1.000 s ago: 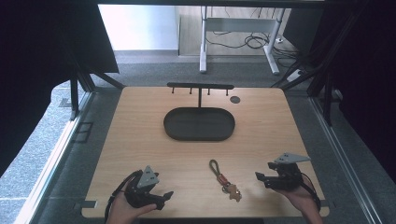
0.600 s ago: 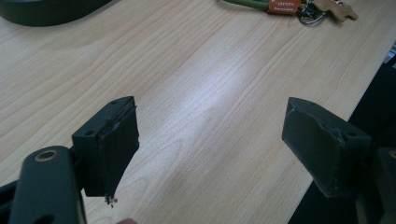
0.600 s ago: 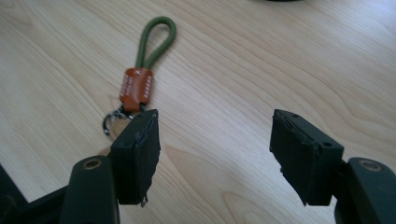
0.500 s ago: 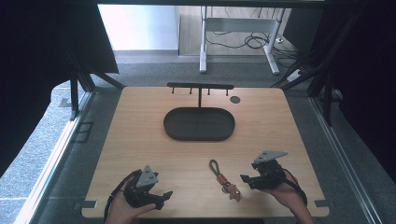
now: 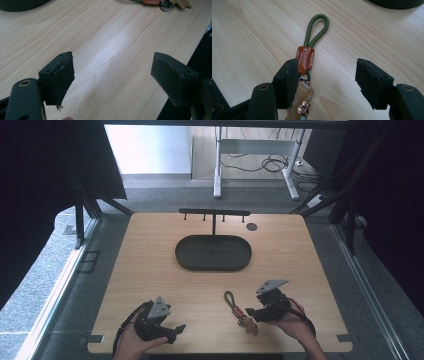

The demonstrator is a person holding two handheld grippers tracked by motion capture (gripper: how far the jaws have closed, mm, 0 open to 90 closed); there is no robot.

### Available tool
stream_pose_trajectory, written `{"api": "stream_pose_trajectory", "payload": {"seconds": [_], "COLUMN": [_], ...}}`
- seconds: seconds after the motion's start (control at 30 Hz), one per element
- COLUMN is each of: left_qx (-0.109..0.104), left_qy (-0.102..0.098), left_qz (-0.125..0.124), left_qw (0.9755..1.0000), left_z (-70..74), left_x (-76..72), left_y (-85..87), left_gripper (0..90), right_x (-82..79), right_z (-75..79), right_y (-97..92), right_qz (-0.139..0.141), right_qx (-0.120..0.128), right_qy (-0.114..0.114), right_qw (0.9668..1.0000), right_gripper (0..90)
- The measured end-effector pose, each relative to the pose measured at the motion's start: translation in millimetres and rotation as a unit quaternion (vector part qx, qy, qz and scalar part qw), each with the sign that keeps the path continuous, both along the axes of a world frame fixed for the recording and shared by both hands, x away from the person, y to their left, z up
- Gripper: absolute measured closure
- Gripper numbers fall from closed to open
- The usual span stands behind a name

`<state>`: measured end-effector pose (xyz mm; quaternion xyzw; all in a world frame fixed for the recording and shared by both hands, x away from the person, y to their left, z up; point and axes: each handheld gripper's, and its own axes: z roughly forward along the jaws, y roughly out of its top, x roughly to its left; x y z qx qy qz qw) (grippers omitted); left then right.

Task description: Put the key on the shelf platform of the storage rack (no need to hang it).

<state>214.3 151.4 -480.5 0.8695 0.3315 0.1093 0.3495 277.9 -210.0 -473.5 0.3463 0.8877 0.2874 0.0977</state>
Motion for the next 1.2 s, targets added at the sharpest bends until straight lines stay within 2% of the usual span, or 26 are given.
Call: {"api": "stream_pose_trajectory", "payload": {"seconds": [0.53,0.63,0.87,1.2], "left_qx": [0.001,0.002,0.002,0.002], "left_qy": [0.004,0.003,0.004,0.005], "left_qz": [0.001,0.0,-0.001,0.0], "left_qw": [1.0,1.0,1.0,1.0], "left_z": [-2.2,-2.0,-3.0,-3.0], "left_x": [1.4,0.9,1.2,1.5], "left_y": [-0.1,-0.7,-1.5,-1.0], "left_gripper": [19.3,19.3,19.3,19.3], "right_x": [7.1,5.8,6.4,11.0], "right_z": [-13.9,-17.2,-24.9,-33.9], "right_y": [24.6,29.5,34.2,51.4], "right_qz": [0.027,0.033,0.033,0.048], "right_qx": [-0.027,-0.041,-0.052,-0.072], "right_qy": [0.016,0.021,0.031,0.049], "right_qw": [0.9991,0.9984,0.9976,0.995], "right_gripper": [38.6,38.7,39.8,46.5]}}
